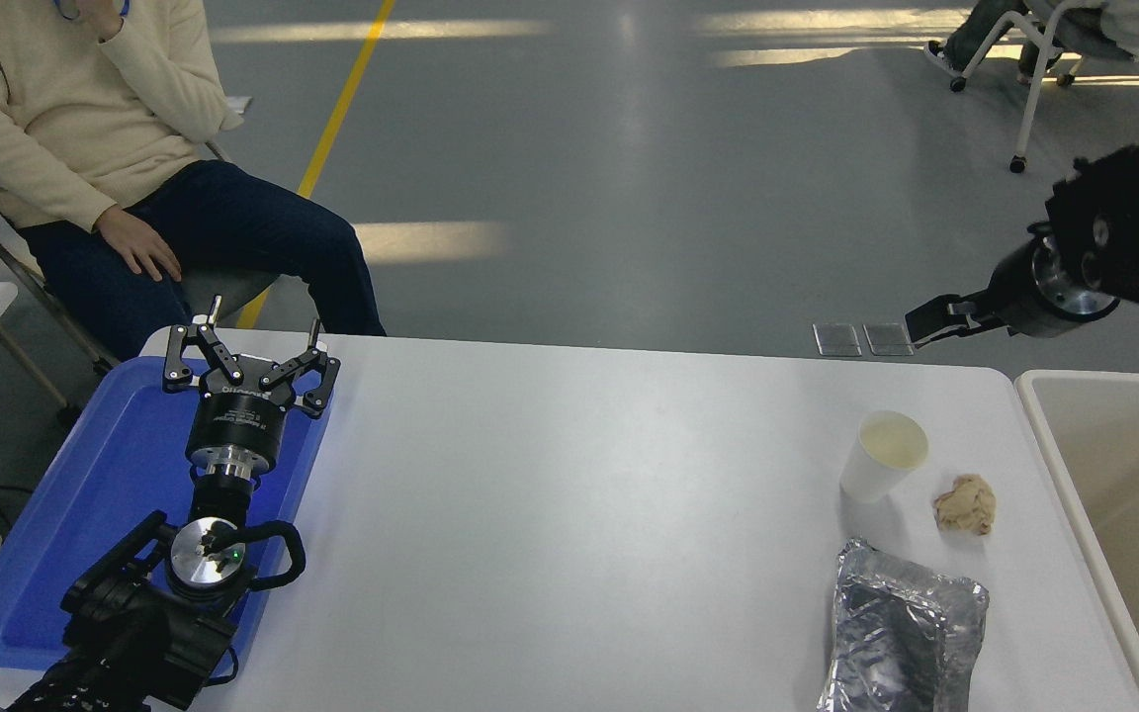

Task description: Pick up paper cup place in dustbin

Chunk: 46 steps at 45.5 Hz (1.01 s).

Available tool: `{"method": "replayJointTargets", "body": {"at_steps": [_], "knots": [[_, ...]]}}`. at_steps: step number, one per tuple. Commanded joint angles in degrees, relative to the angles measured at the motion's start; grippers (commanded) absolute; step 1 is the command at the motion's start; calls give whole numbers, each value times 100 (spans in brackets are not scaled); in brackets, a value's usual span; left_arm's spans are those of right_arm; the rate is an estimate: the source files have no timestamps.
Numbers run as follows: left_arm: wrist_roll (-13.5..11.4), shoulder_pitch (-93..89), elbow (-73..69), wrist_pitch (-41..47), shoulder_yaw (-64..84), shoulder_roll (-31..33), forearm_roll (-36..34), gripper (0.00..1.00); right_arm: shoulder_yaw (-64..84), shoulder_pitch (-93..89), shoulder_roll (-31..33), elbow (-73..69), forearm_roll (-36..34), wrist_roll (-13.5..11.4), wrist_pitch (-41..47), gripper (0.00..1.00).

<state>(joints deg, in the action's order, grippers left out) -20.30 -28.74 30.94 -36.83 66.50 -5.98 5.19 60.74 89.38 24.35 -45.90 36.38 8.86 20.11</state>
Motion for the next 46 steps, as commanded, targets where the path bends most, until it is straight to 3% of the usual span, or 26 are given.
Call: {"method": "replayJointTargets", "body": {"at_steps": [1,46], "knots": [[0,0,0,0,3,0,0,100,-228,-728,-9,450,115,10,-499,100],[0,0,0,0,3,0,0,100,-870,-1774,-150,503,115,19,-1027,99]]}}
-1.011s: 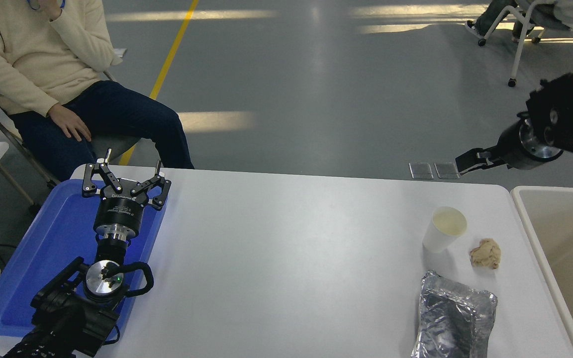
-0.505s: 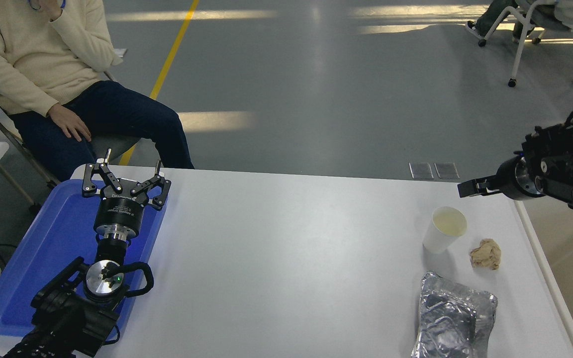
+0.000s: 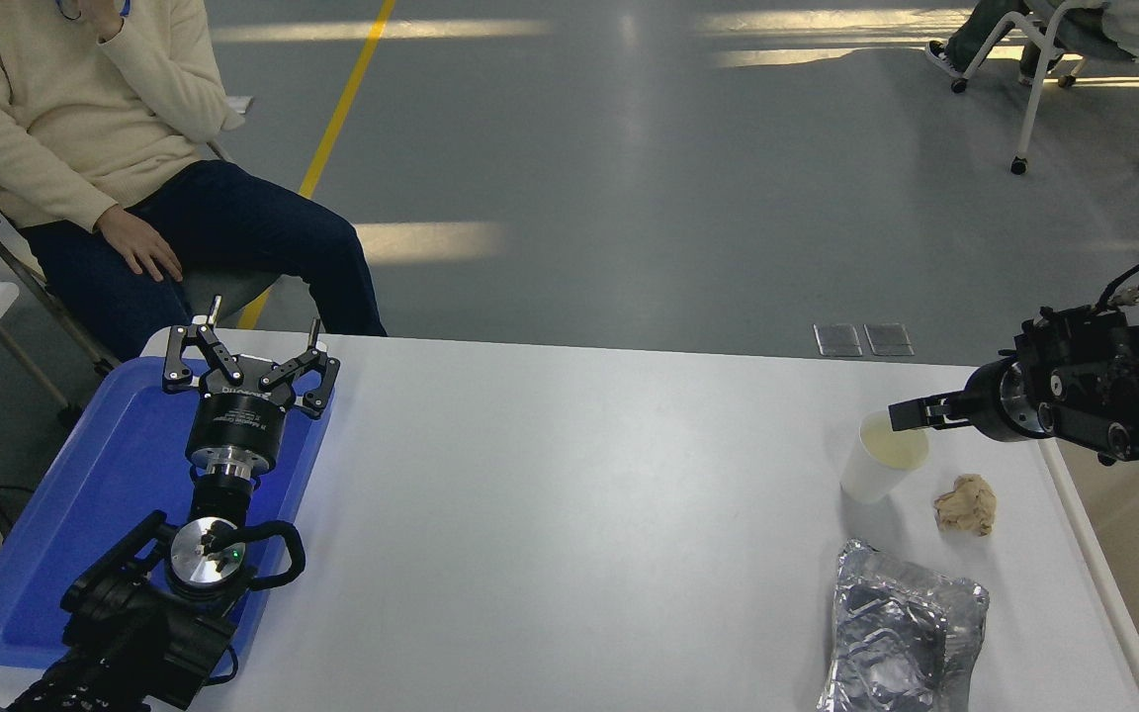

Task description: Pick up paper cup place in dustbin

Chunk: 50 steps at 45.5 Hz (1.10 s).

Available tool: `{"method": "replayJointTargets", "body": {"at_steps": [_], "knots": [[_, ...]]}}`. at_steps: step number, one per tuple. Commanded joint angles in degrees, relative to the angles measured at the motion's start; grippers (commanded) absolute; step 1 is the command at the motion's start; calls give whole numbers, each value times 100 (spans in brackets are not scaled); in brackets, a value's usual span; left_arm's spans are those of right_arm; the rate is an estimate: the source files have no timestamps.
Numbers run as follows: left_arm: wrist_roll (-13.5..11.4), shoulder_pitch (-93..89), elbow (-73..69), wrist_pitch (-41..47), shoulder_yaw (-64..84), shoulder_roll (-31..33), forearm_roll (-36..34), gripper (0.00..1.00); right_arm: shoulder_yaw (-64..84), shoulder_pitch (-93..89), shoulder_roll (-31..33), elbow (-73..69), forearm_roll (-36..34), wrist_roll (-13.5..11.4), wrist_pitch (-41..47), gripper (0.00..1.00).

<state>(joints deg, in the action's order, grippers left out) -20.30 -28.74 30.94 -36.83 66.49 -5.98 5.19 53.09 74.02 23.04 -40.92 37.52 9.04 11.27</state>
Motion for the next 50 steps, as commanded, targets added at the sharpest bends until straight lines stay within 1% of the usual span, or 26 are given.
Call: {"method": "replayJointTargets", "body": {"at_steps": [1,6,14,16,27,35,41,44,47,48,50], "knots": [[0,0,0,0,-4,0,0,100,-106,-256,-19,5,1,1,-168,98],[-9,0,0,0,-4,0,0,100,-106,-292,-28,5,1,1,-230,98],[-9,0,0,0,4,0,0,100,-115,-362,-28,14,1,-8,-257,93],[-9,0,0,0,4,0,0,100,-115,-388,-28,23,1,1,-257,90],[-9,0,0,0,4,0,0,100,-299,-555,-89,207,1,-34,-257,86],[-9,0,-9,0,4,0,0,100,-326,-626,-107,295,1,-43,-257,77],[-9,-9,0,0,4,0,0,100,-387,-722,-186,435,10,-52,-257,63],[-9,0,-9,0,-4,0,0,100,-387,-740,-195,471,10,-61,-257,50],[-9,0,0,0,4,0,0,100,-387,-757,-195,471,19,-78,-248,41],[-9,0,-9,0,4,0,9,100,-396,-758,-195,471,19,-104,-248,33],[-9,0,-9,0,4,0,0,100,-387,-758,-186,471,19,-105,-230,26]]}}
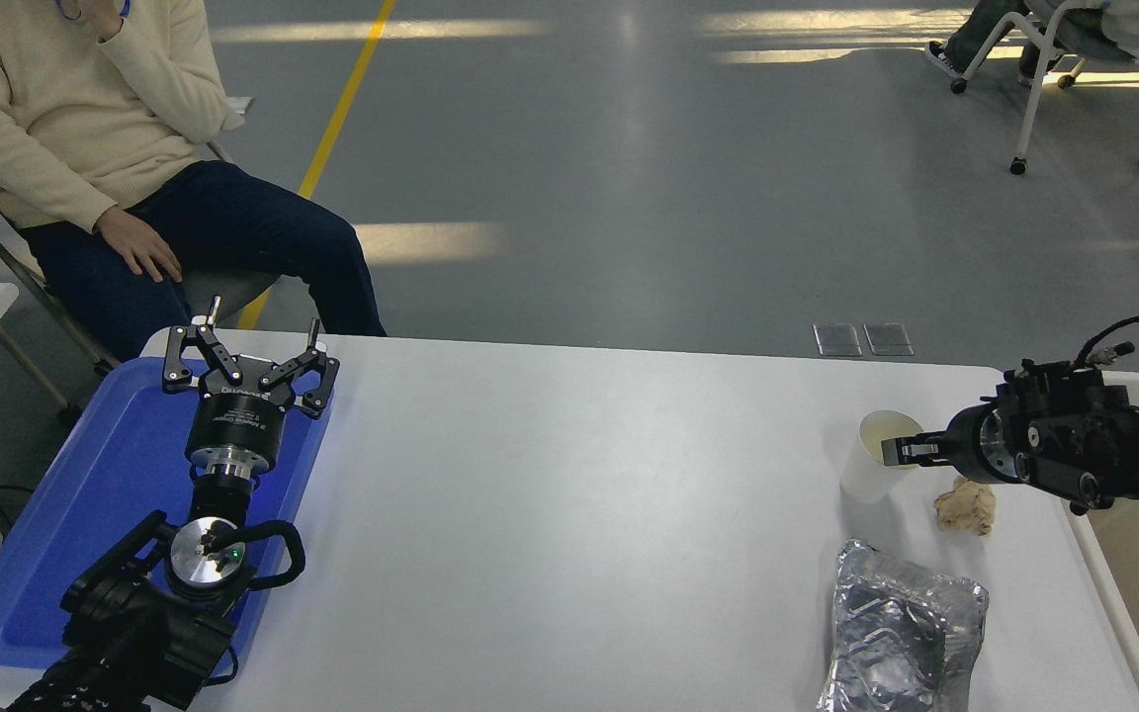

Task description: Pick up paper cup place in dustbin

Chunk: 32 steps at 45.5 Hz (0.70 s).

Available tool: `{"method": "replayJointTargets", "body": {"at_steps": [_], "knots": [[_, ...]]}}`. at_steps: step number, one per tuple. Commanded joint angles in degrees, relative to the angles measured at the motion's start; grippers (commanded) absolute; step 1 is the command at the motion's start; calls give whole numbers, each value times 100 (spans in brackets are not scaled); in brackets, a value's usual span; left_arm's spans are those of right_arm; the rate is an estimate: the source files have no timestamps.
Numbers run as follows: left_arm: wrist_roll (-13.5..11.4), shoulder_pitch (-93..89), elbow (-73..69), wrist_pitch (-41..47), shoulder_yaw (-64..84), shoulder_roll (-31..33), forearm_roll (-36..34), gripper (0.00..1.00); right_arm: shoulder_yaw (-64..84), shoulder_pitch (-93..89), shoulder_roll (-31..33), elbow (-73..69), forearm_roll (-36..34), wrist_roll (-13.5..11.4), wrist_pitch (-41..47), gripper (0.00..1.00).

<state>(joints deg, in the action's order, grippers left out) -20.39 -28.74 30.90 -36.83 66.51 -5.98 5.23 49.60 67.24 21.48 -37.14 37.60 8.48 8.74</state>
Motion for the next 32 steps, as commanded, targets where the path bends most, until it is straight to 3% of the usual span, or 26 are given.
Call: {"method": "replayJointTargets", "body": {"at_steps": [1,7,32], "knots": [[0,0,4,0,3,0,4,100,-38,-79,-29,92,10,-48,23,23],[0,0,-5,0,3,0,4,100,-56,-79,-29,92,10,-39,14,0],[0,0,4,0,2,0,-5,100,-30,737,23,-364,-7,-22,190,0]]}}
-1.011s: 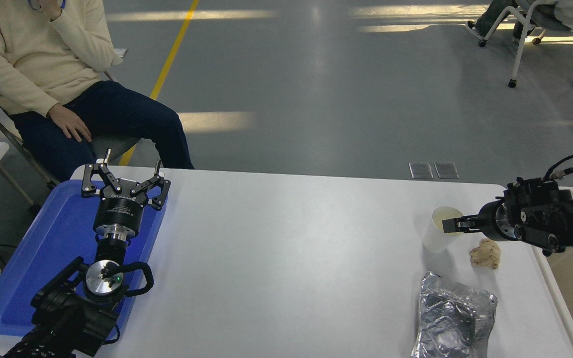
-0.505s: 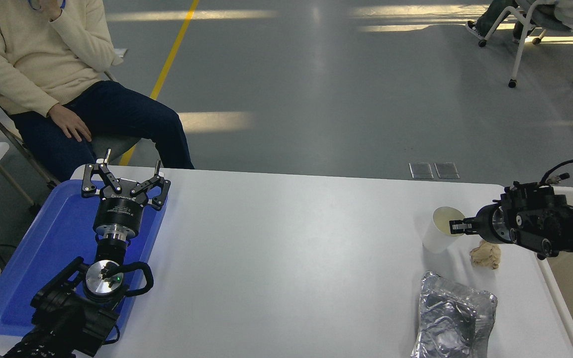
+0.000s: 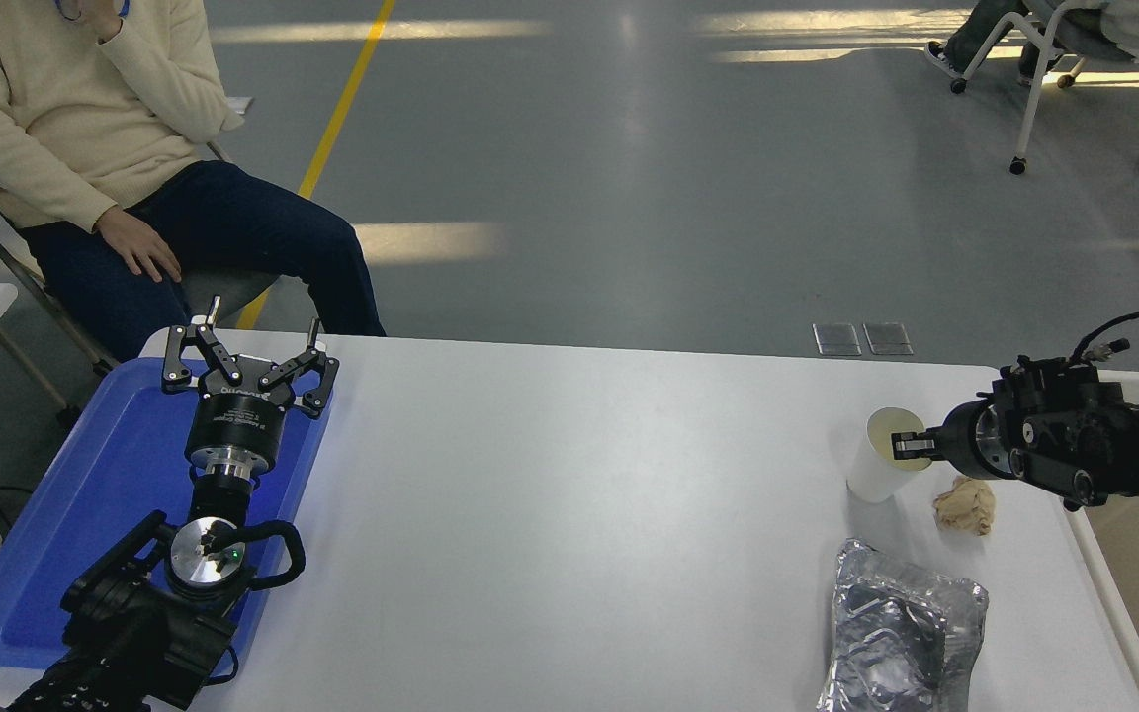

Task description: Pick up paper cup place in dustbin

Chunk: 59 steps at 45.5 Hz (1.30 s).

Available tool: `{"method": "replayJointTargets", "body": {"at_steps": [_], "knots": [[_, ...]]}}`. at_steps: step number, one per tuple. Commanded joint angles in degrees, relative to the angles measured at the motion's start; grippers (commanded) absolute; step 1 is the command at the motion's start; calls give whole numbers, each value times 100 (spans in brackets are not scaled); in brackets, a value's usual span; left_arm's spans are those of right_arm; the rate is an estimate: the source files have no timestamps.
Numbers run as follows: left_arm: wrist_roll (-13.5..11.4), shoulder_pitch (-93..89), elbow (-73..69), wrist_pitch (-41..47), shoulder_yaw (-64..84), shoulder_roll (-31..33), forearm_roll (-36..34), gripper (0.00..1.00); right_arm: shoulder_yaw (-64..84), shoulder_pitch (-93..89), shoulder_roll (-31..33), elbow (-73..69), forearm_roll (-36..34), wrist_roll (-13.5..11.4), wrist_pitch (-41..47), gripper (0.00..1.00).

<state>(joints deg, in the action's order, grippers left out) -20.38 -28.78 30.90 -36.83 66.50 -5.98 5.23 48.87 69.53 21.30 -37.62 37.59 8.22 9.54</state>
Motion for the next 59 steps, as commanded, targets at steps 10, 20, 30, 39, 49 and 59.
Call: {"method": "replayJointTargets", "body": {"at_steps": [10,20,30,39,49,59], "knots": [[-1,4,4,0,3,0,-4,100,166,1448,357,-1510,46,-4,197,0],[8,4,4,0,3,0,-4,100,790,2591,603,-2601,55,-4,197,0],[8,4,4,0,3,0,-4,100,1133,3584,753,-3111,20,-4,592,0],[8,4,4,0,3,0,-4,100,1432,4639,990,-3656,-24,-22,1040,0],[8,4,4,0,3,0,-4,100,1599,5387,1087,-3797,-41,-48,1462,0],[8,4,4,0,3,0,-4,100,1643,5712,1157,-3805,-200,-171,1568,0]]}}
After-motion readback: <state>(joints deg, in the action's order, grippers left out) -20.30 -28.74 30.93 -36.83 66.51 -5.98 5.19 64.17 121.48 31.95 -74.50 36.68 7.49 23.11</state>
